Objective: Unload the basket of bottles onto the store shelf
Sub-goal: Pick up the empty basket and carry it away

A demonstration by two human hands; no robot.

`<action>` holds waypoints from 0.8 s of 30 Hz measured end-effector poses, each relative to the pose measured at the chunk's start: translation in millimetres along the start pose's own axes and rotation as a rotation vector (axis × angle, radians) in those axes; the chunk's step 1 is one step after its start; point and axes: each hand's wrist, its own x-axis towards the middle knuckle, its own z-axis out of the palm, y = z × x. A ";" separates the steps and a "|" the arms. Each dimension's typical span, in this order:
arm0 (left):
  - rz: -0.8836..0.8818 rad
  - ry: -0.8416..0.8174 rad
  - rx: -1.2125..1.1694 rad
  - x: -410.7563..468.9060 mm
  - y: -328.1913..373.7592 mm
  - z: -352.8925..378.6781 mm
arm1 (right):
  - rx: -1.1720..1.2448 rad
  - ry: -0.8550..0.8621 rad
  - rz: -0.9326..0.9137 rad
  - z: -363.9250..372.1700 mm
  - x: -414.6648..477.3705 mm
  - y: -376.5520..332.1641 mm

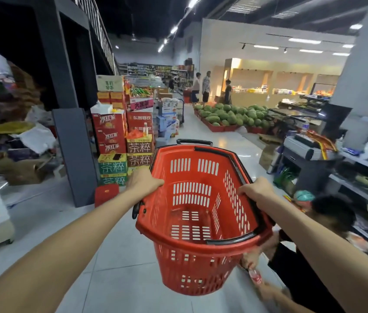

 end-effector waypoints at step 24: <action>-0.037 0.053 0.216 604.2 107.3 236.6 | -0.332 -0.045 -0.199 169.4 656.5 -102.4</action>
